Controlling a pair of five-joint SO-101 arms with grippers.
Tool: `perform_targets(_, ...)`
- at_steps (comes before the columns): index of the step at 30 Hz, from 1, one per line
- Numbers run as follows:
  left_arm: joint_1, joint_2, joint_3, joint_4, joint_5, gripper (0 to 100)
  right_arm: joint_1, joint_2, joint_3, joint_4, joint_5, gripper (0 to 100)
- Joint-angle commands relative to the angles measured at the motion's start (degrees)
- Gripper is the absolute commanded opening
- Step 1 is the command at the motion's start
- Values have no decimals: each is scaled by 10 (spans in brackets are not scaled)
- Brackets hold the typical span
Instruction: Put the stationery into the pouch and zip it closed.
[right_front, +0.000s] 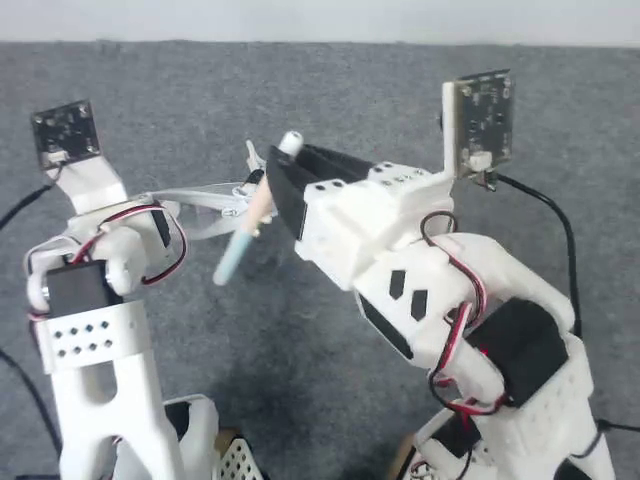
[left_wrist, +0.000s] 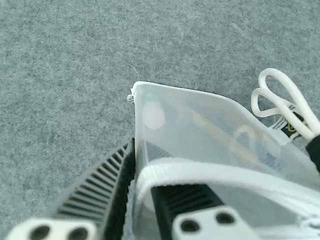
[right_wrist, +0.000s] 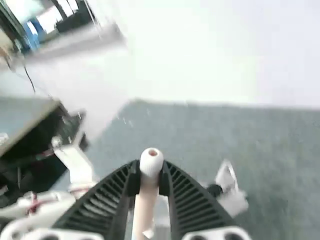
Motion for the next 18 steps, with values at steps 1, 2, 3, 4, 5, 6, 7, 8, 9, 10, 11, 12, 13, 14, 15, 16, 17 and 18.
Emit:
perform_targets(1,1,0,-3,-19,-6,11,-4,-21,57,-105,7,6)
perform_targets(2,1,0,-3,-19,-6,11,-4,-21,73,-128,7,6)
perform_targets(3,1,0,-3,-19,-6,11,-4,-21,85,-147,7,6)
perform_targets(4,1,0,-3,-19,-6,11,-3,-21,98,-164,7,6)
perform_targets(5,1,0,-3,-19,-6,11,-3,-21,108,-178,7,6)
perform_targets(6,1,0,-3,-19,-6,11,-3,-21,118,-191,7,6)
perform_targets(7,1,0,-3,-19,-6,11,-3,-21,127,-204,7,6)
perform_targets(8,1,0,-3,-19,-6,11,-2,-21,134,-215,7,6)
perform_targets(9,1,0,-3,-19,-6,12,-2,-21,139,-225,7,6)
perform_targets(10,1,0,-3,-19,-6,12,-1,-21,142,-233,8,6)
perform_targets(11,1,0,-3,-19,-6,12,-1,-21,145,-239,8,6)
perform_targets(12,1,0,-3,-19,-6,12,-1,-21,147,-242,8,6)
perform_targets(13,1,0,-3,-19,-6,12,0,-21,150,-247,8,6)
perform_targets(14,1,0,-3,-19,-6,12,0,-21,154,-254,8,6)
perform_targets(15,1,0,-3,-19,-6,12,0,-20,161,-264,8,6)
perform_targets(16,1,0,-3,-19,-6,12,7,-20,171,-277,8,6)
perform_targets(17,1,0,-3,-19,-6,12,16,-19,182,-293,8,6)
perform_targets(18,1,0,-3,-19,-6,12,26,-19,195,-313,9,6)
